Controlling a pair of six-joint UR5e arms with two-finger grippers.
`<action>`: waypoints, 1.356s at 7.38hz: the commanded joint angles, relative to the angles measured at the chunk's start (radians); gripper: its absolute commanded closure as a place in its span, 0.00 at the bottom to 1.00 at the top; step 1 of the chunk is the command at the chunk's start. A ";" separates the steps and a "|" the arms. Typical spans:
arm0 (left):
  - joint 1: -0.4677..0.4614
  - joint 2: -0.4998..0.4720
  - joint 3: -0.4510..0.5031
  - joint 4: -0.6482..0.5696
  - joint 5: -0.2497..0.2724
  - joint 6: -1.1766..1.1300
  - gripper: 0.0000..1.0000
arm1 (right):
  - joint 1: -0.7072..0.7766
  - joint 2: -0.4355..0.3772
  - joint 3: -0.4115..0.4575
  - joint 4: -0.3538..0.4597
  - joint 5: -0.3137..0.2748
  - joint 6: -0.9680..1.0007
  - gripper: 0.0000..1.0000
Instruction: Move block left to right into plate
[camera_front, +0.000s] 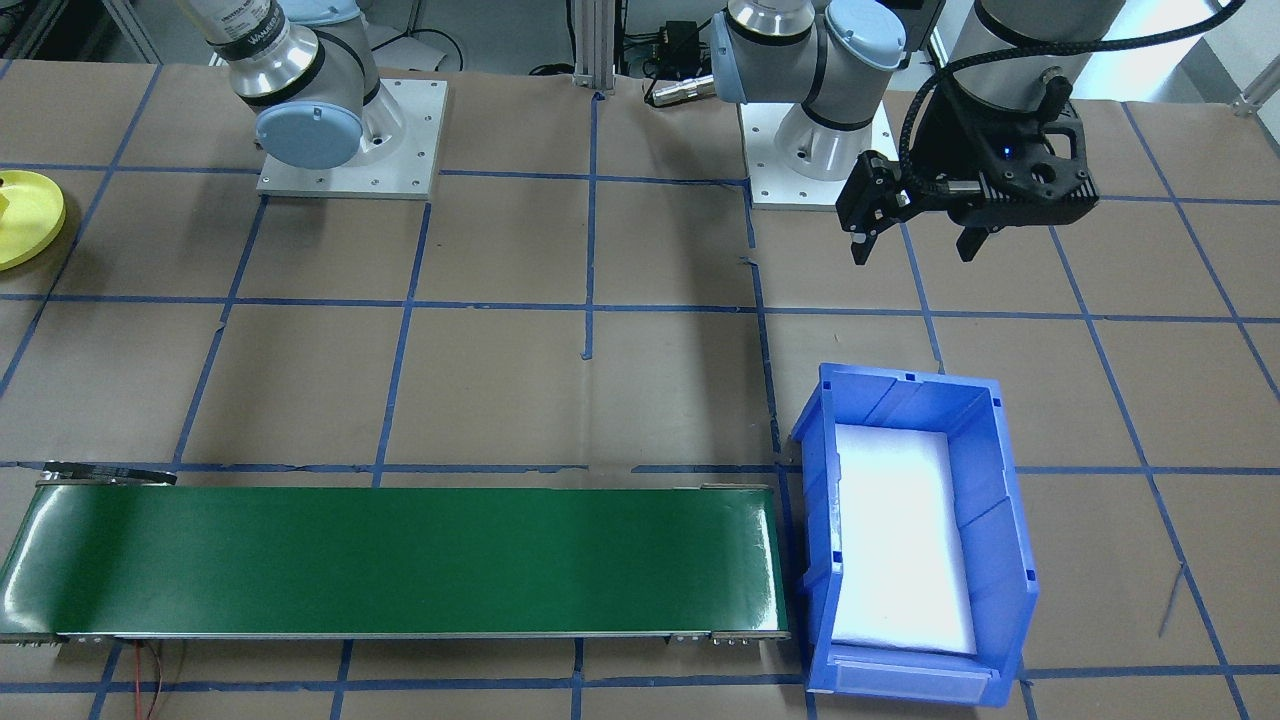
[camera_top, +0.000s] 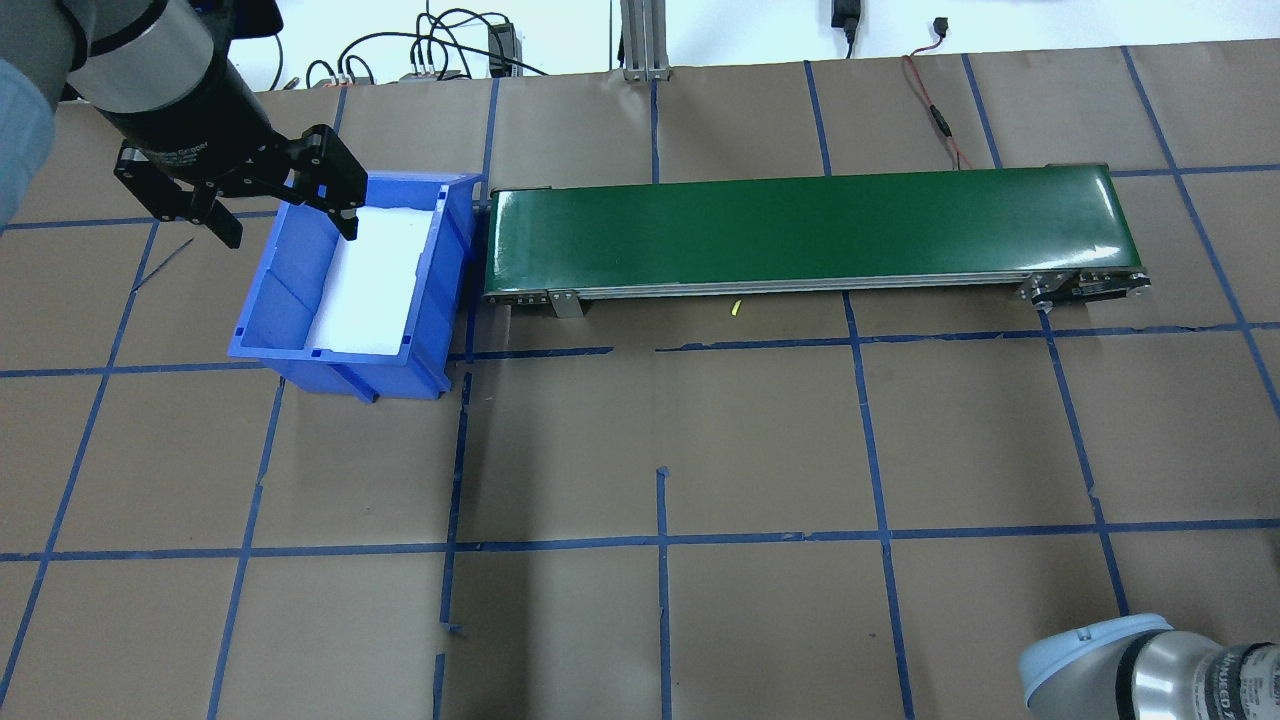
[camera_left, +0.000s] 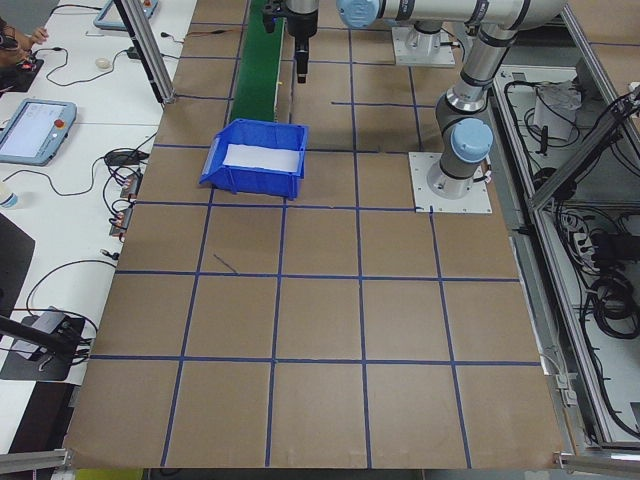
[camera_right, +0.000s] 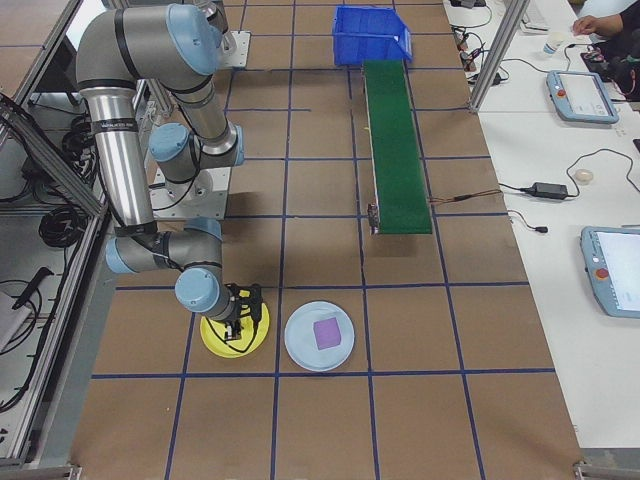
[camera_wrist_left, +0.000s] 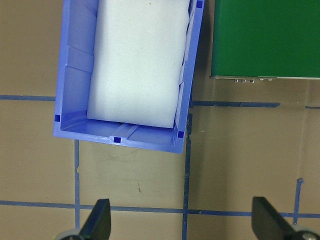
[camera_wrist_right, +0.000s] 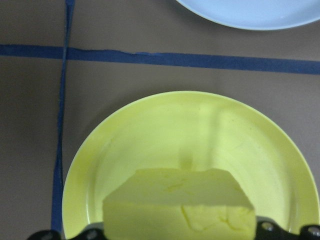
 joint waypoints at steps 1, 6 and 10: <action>0.000 0.000 0.000 0.000 0.000 0.000 0.00 | -0.001 0.008 -0.004 -0.001 -0.003 0.001 0.00; 0.000 0.000 0.000 -0.001 0.000 0.000 0.00 | 0.143 -0.087 -0.159 0.145 -0.015 0.004 0.00; 0.000 0.000 0.000 -0.003 0.000 0.000 0.00 | 0.344 -0.159 -0.468 0.499 -0.032 0.040 0.00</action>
